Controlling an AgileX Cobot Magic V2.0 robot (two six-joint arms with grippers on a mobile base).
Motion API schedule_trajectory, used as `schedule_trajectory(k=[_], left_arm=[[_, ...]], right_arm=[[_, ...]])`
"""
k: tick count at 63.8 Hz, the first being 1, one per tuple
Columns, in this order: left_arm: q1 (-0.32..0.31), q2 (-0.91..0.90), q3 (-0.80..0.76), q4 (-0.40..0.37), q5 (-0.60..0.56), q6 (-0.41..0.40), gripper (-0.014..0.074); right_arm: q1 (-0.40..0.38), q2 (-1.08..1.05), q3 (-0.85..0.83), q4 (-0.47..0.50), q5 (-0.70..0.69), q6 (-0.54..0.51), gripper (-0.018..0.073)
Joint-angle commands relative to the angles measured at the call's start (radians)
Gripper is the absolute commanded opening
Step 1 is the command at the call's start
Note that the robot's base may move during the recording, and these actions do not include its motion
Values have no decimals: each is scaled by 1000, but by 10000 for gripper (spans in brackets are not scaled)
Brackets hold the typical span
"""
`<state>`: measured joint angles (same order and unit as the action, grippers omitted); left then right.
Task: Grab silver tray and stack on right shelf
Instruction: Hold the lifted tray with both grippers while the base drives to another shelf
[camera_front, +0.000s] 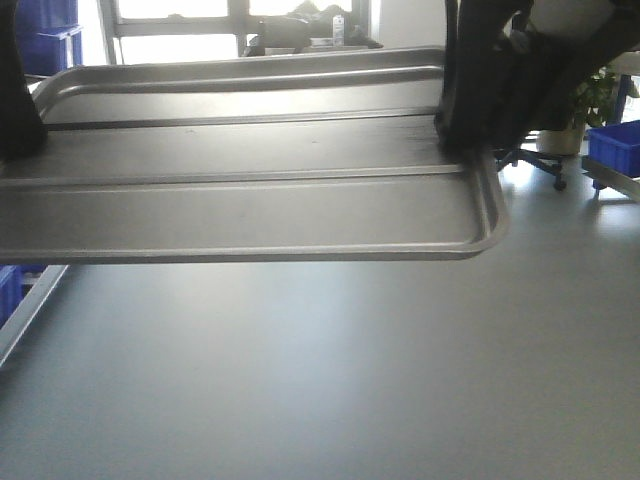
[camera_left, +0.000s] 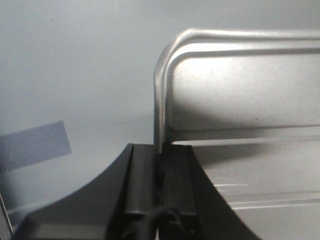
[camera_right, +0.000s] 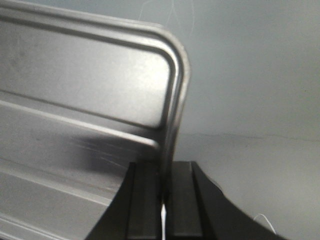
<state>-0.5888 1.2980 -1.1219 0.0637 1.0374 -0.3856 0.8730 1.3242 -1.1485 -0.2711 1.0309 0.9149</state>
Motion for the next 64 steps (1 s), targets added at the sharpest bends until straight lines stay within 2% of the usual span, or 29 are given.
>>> schedule_trajectory(k=[1,64], left_arm=[[-7,-25,-35,18,-19,11,-94],[-7,-25,-35,15,-19,11,-94]], right_arm=[[5,-33,-38,-39,-33,-22,57],[5,-33,-38,-39,-33,-22,57]])
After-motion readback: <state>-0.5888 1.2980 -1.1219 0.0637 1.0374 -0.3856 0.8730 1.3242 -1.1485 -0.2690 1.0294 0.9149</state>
